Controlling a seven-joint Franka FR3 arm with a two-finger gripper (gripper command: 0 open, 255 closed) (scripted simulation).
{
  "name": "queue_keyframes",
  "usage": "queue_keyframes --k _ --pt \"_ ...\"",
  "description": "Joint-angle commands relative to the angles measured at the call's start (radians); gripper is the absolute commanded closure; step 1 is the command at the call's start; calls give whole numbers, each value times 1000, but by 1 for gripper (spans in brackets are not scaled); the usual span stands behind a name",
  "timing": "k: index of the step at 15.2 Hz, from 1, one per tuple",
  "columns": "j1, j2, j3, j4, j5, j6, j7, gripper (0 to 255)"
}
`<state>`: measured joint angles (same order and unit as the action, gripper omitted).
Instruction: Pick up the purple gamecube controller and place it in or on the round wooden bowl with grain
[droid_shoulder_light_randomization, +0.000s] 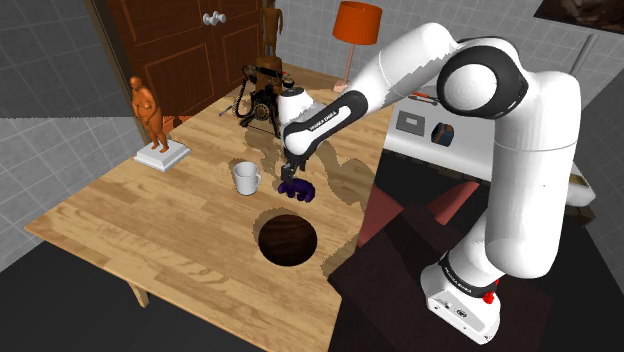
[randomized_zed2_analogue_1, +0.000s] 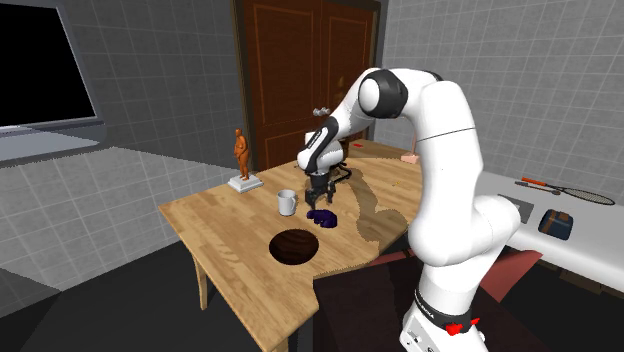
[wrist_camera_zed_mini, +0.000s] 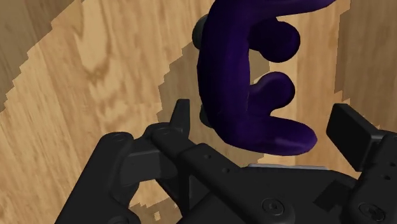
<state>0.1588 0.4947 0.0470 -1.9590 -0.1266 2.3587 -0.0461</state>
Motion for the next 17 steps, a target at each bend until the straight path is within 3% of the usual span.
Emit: queue_keyframes --k 1,8,16,17 --pt "-1 11 -14 47 -24 -57 -14 0" --pt "-2 77 -22 33 -34 22 -8 0" --pt "-2 77 -22 33 -34 22 -8 0" --pt "-2 77 -22 33 -34 22 -8 255"
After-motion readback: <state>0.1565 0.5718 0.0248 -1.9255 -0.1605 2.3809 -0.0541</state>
